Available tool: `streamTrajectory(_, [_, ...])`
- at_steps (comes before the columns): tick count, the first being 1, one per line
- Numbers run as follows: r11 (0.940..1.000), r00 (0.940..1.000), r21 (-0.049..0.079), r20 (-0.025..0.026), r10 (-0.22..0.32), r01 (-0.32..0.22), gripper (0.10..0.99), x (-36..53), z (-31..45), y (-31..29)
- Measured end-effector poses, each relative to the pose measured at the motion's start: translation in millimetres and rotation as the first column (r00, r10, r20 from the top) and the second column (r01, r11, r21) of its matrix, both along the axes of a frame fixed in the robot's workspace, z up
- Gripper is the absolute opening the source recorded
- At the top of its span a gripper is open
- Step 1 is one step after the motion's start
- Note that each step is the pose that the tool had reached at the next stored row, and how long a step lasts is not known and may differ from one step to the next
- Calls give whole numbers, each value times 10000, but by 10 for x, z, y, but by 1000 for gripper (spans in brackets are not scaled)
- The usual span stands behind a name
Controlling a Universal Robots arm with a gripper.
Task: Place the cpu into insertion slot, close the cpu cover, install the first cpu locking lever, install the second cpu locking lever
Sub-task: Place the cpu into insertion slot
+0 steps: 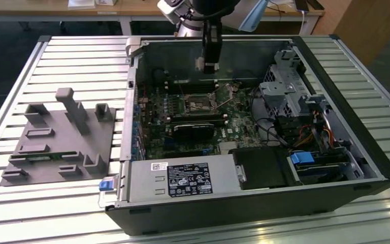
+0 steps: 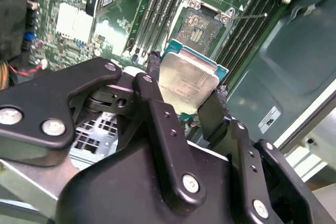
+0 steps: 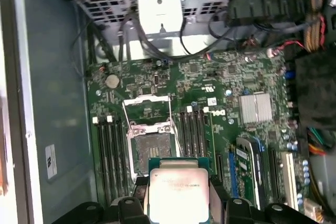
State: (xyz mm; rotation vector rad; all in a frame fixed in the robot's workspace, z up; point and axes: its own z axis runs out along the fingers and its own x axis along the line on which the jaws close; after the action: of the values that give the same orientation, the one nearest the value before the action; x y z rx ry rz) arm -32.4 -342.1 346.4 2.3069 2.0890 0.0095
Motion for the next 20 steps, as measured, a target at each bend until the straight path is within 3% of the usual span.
streamTrajectory(4, [9974,9974,0,0,719,-719,541,0,-14,0])
streamTrajectory(8, [9908,9908,1,0,1353,-1353,541,0,-26,3])
streamTrajectory(20, [9904,9904,1,0,1383,-1383,541,0,-105,76])
